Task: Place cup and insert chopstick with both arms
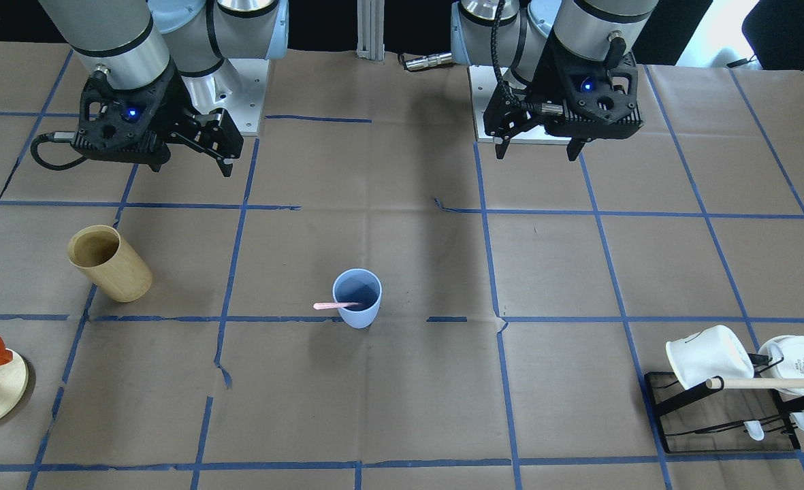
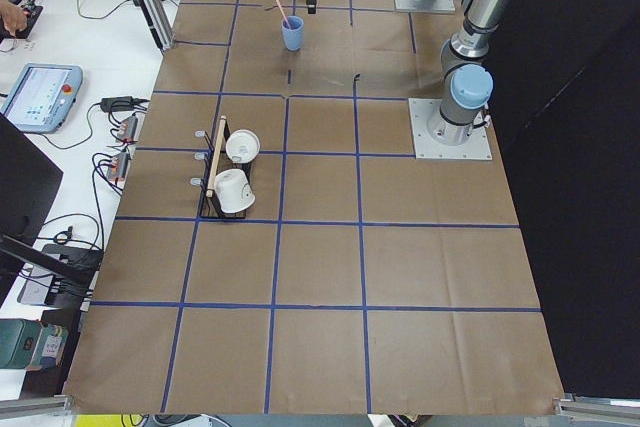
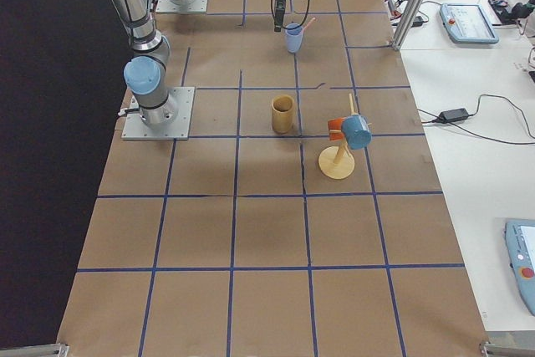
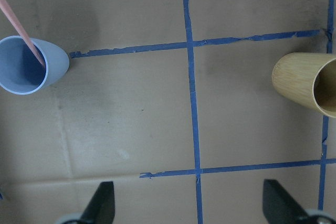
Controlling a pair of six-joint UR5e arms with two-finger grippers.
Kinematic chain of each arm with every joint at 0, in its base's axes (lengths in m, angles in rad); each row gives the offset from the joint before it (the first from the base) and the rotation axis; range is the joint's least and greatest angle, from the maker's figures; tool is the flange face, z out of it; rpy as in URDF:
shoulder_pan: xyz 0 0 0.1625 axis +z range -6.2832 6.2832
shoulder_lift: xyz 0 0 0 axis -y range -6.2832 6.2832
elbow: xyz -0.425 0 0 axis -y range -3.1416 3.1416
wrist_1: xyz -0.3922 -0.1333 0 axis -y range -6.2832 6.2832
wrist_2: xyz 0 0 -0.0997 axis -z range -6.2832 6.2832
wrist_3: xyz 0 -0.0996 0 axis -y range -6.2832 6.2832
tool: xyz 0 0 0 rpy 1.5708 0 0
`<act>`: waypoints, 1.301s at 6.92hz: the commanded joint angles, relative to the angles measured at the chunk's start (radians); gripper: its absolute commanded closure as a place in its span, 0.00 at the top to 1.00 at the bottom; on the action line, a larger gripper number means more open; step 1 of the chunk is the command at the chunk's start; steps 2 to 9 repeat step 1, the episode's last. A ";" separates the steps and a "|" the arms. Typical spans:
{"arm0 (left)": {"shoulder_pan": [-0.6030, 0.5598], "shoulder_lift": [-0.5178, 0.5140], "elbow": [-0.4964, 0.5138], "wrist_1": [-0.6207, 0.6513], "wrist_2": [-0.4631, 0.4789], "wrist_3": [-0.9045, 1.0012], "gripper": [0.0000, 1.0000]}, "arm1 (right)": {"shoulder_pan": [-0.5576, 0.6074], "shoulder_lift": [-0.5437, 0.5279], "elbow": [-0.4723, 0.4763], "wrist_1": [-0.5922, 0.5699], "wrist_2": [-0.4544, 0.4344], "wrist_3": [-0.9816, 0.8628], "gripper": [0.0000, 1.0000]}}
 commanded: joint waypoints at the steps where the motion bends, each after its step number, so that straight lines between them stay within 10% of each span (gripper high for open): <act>1: 0.000 0.001 0.000 0.004 0.002 0.001 1.00 | 0.000 0.005 -0.001 -0.001 -0.004 0.001 1.00; 9: 0.000 0.001 0.000 0.004 0.002 0.001 1.00 | 0.000 0.005 -0.001 -0.001 -0.004 0.001 1.00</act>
